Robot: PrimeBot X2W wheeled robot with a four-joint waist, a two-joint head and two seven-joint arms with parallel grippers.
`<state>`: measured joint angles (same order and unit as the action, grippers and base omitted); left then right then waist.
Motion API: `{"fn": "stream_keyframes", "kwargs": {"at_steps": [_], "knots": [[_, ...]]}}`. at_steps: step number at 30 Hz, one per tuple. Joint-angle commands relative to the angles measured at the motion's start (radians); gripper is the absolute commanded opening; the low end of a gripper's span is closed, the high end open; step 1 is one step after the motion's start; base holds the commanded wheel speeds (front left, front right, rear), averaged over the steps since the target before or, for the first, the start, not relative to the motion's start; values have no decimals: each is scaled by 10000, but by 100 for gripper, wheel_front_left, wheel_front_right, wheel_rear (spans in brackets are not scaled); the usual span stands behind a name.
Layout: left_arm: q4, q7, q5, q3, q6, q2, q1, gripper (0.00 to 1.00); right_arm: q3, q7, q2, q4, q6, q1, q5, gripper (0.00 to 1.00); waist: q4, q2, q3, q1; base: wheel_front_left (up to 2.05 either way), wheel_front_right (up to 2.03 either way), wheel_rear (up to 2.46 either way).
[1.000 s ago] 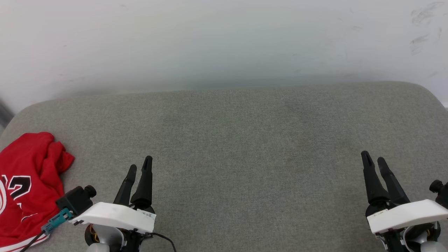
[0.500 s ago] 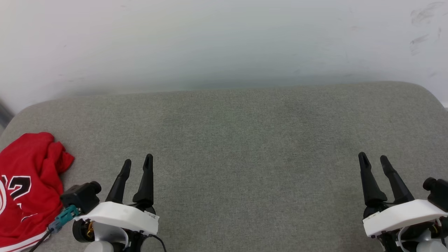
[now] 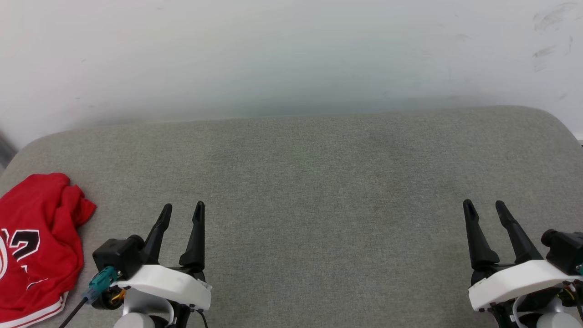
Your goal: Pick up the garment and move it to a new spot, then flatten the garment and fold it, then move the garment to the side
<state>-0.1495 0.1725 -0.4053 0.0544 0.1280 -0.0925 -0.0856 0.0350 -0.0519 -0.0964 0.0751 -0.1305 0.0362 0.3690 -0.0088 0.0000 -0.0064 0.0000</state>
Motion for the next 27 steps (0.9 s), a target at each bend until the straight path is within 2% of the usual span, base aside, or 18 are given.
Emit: {"fn": "stream_keyframes", "kwargs": {"at_steps": [1,18,27], "knots": [[117,122,363,8,-33,-97,-9,100,-15,-8,-38,-137,-3,-24,-362,100,-3,0,3,0,0,0,0],[-188,511,1948,136,-112,-100,10,100,-2,90,55,-285,-2,-121,-1867,100,-16,0,13,0,0,0,0],[-362,686,2243,-84,-115,79,16,100,74,186,153,-264,-2,-181,-2239,100,-13,0,-4,0,0,0,0]]}}
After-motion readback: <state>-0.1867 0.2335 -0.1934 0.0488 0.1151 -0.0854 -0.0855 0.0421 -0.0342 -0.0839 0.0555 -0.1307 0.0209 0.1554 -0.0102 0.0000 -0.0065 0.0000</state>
